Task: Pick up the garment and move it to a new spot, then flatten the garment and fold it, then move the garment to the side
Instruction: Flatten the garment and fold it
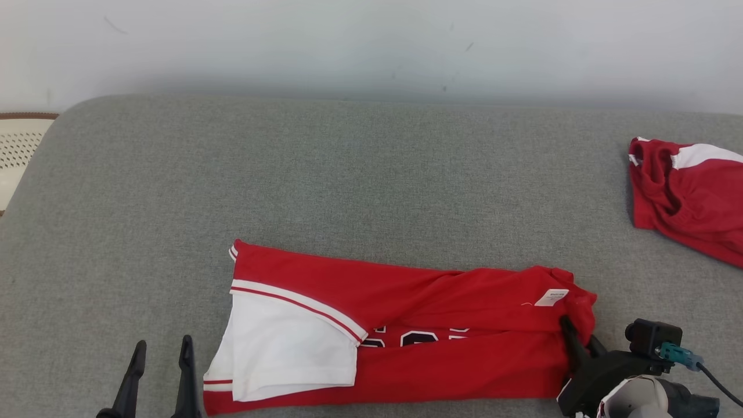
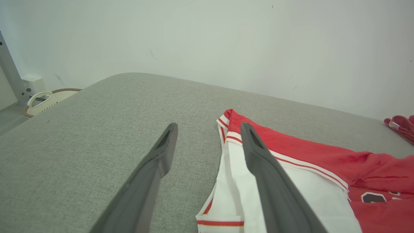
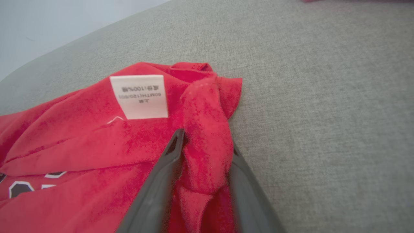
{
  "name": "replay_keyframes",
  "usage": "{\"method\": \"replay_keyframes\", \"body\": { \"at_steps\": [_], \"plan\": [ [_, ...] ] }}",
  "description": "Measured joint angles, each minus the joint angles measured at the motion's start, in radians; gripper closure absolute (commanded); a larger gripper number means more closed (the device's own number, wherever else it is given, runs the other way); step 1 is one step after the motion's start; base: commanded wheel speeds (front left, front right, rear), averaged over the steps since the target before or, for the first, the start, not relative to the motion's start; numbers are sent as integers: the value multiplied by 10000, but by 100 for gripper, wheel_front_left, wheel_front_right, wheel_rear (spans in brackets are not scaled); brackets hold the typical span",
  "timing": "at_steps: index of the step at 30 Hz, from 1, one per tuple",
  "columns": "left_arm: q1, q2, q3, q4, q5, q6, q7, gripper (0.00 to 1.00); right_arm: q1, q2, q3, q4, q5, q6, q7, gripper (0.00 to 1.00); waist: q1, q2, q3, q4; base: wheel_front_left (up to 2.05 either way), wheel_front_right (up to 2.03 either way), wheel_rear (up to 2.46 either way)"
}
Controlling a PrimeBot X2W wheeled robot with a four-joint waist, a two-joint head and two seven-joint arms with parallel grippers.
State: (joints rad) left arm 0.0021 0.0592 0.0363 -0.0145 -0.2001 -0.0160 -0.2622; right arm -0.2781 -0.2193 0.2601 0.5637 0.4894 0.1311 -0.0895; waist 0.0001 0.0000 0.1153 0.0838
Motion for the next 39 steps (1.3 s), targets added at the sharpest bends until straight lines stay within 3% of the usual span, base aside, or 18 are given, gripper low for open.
{"method": "replay_keyframes", "body": {
  "at_steps": [7,14,19,31,39],
  "plan": [
    [-24,-36,130,67,17,-79,0,0,-227,-169,-98,-12,29,2,-364,100,0,1,40,-82,0,0,0],
    [-24,-61,203,82,44,-88,0,0,-291,-1177,-867,-105,-174,2,-458,100,0,0,20,-194,0,0,0],
    [-23,-73,278,88,44,-88,0,0,-265,-1423,-955,-708,-86,2,-205,100,0,0,9,-306,0,0,0],
    [-40,-82,399,157,42,-90,0,0,122,-1365,1120,-4075,2598,0,1131,100,0,0,-127,-377,0,0,0],
    [-44,-84,339,215,25,-75,0,0,231,-1369,2336,-5166,3808,-2,1425,100,0,0,-250,-179,0,0,0]
  ]
}}
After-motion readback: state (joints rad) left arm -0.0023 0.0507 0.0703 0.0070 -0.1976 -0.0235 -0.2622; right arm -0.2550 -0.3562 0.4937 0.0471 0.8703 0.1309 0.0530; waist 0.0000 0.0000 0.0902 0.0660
